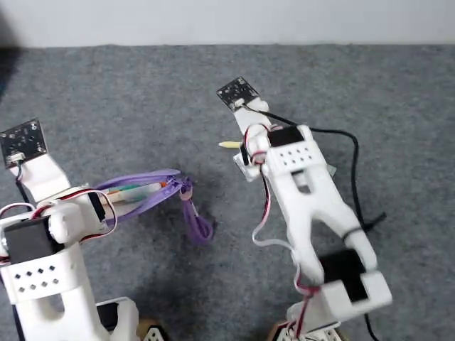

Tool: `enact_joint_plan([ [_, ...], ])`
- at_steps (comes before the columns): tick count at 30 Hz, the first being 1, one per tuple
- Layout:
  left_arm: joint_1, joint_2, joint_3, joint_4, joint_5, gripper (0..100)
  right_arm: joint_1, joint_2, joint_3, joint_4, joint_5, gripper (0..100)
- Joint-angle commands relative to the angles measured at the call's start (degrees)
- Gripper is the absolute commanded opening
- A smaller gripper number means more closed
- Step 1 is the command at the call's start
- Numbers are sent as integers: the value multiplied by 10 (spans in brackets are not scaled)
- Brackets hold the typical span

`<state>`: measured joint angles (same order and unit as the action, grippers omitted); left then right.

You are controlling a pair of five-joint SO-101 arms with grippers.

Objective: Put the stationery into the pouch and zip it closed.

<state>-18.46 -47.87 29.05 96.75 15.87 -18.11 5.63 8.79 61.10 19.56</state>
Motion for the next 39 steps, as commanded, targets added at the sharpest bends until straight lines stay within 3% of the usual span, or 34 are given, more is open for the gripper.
enact_joint_plan([
  [1,0,7,0,-8,7,13,11,77,-110,4,43,254],
  [14,0,7,0,-8,7,13,-2,351,-388,9,185,253],
  [21,0,7,1,-8,7,13,-35,422,-433,9,194,247],
  [28,0,7,1,-8,7,13,-51,444,-437,9,253,4],
  [34,0,7,1,-5,7,13,-43,398,-437,40,243,9],
  [39,0,7,1,-4,7,13,-55,310,-437,111,135,8],
])
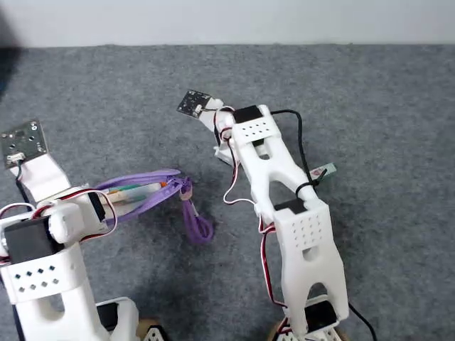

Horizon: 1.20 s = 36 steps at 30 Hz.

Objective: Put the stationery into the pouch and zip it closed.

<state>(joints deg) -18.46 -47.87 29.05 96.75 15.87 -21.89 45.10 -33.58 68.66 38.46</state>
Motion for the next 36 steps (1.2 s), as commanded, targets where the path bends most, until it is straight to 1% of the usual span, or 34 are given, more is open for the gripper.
enact_joint_plan([
  [1,0,7,1,-4,7,13,-22,-105,-13,49,-72,8],
  [6,0,7,1,-4,7,13,-49,-200,-13,128,-152,8],
  [13,0,7,1,-4,7,13,-102,-304,-13,270,-237,8],
  [16,0,7,1,-4,7,13,-117,-343,-13,336,-290,8],
  [17,0,7,1,-4,7,13,-122,-358,-9,344,-308,8],
  [19,0,7,1,-4,7,13,-122,-397,8,343,-330,8],
  [26,0,7,1,-4,7,13,-140,-570,169,342,-334,8],
  [29,0,7,1,-4,7,13,-162,-643,231,341,-341,8],
  [33,0,7,1,-4,7,13,-211,-720,280,324,-393,8],
  [36,0,7,1,-4,7,13,-266,-769,302,279,-430,8],
])
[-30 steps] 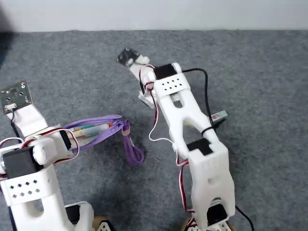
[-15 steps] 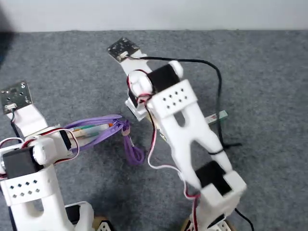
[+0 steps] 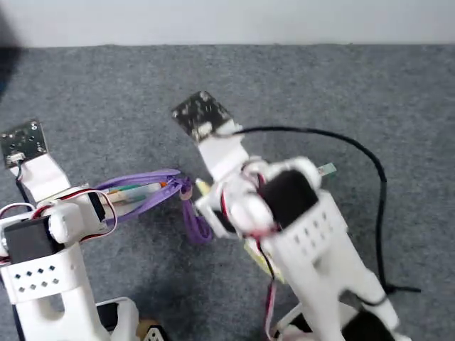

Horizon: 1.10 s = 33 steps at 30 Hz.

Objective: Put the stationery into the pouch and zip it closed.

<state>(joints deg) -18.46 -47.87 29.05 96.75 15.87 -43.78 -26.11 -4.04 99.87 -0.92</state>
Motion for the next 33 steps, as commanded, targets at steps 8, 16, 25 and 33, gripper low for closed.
enact_joint_plan([
  [8,0,7,1,-4,7,13,-129,-148,47,-191,-95,8],
  [16,0,7,1,-4,7,13,-126,-203,143,-475,-93,8],
  [25,0,7,1,-4,7,13,-91,-189,274,-772,-26,8],
  [33,0,7,1,-4,7,13,-92,-131,309,-903,3,8],
])
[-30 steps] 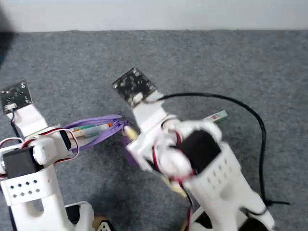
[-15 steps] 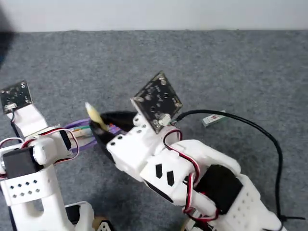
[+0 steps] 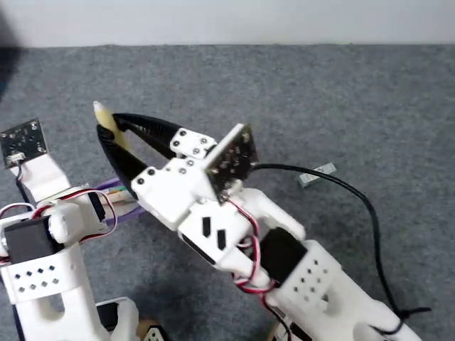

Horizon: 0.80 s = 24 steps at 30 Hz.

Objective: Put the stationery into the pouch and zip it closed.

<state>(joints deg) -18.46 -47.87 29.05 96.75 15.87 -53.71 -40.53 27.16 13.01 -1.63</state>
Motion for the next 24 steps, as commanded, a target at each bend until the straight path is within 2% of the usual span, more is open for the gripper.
enact_joint_plan([
  [1,0,7,1,-4,7,13,7,18,-4,-44,10,8],
  [16,0,7,1,-7,7,13,5,12,40,-51,7,8],
  [24,0,7,1,-8,7,13,-46,-10,41,-19,-4,8],
])
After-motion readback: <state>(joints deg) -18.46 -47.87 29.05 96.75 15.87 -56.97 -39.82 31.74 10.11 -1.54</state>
